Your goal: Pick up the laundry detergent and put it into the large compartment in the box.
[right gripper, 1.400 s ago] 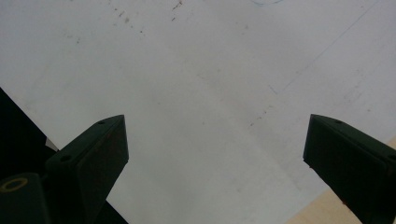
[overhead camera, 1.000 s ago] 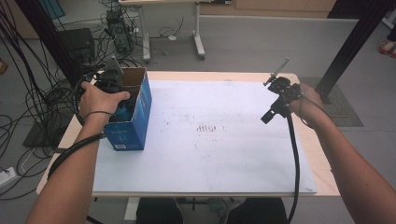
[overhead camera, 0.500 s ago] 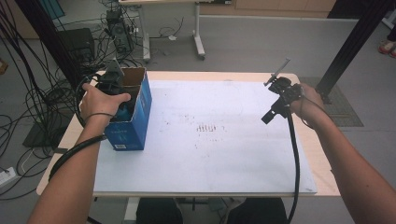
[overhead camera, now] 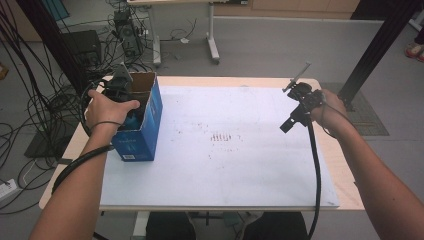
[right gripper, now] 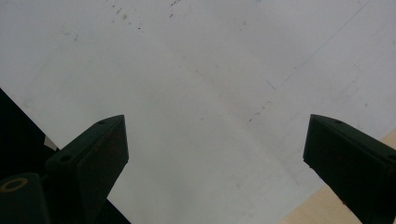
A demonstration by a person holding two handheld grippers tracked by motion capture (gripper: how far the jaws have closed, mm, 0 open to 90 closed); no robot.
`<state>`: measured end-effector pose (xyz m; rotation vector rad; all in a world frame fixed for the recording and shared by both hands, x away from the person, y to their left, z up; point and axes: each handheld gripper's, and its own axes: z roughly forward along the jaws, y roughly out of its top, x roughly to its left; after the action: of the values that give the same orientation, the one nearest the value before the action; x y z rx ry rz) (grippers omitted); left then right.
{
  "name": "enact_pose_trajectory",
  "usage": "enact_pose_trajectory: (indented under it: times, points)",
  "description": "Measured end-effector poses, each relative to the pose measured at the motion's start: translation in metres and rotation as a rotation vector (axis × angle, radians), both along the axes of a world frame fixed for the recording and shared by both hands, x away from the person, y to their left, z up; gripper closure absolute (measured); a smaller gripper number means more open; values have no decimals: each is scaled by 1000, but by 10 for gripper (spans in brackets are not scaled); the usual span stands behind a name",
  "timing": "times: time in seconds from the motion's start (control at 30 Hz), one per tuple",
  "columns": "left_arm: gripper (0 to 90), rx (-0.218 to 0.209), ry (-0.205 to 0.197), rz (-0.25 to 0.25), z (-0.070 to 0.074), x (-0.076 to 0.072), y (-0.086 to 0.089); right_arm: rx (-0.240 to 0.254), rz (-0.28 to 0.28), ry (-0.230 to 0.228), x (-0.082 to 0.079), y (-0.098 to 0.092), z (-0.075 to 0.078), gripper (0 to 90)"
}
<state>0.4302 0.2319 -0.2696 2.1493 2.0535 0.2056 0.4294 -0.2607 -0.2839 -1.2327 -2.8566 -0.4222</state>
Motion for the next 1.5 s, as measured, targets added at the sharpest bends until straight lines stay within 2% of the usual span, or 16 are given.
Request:
enact_pose_trajectory:
  times: [1.5]
  points:
    - [378,-7,0,6,0,0,1,3,1,5,1,1,-1,60]
